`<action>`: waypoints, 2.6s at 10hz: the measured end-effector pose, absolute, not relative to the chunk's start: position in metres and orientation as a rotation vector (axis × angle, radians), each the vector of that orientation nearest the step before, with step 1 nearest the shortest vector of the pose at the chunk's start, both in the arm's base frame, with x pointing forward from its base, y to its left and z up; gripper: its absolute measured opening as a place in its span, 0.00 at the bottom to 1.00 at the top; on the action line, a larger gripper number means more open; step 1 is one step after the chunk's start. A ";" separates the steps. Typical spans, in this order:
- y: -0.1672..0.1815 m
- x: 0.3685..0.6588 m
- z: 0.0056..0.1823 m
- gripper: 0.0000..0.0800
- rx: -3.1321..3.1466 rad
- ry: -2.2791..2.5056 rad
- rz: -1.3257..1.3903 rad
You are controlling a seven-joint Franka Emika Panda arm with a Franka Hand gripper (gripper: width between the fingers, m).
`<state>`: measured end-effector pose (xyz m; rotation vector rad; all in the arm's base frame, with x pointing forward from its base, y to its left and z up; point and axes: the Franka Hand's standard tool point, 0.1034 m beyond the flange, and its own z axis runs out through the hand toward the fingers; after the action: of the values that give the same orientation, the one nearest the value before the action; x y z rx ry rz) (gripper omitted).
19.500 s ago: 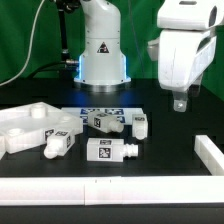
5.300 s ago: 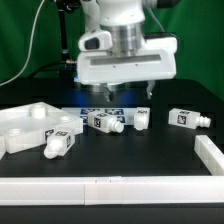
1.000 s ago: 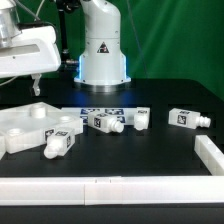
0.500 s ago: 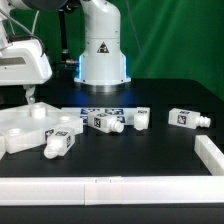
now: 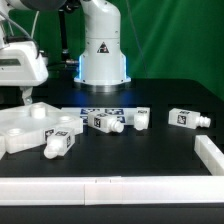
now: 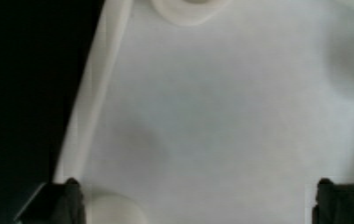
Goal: Assemble one leg
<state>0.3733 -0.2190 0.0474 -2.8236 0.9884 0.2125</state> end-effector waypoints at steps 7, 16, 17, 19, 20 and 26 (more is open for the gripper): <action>-0.232 0.352 0.018 0.81 -2.828 1.085 0.217; -0.230 0.352 0.018 0.12 -2.831 1.074 0.220; -0.230 0.353 0.018 0.07 -2.831 1.073 0.220; -0.230 0.353 0.018 0.07 -2.831 1.072 0.220; -0.230 0.353 0.018 0.07 -2.832 1.072 0.220; -0.233 0.363 0.067 0.07 -2.745 1.010 0.223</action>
Offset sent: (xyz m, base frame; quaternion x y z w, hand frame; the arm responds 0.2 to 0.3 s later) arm -0.0067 0.0048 -0.0247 0.0200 0.0126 0.0336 0.9992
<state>0.3633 -0.2334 0.0670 -2.7452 1.0099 0.2235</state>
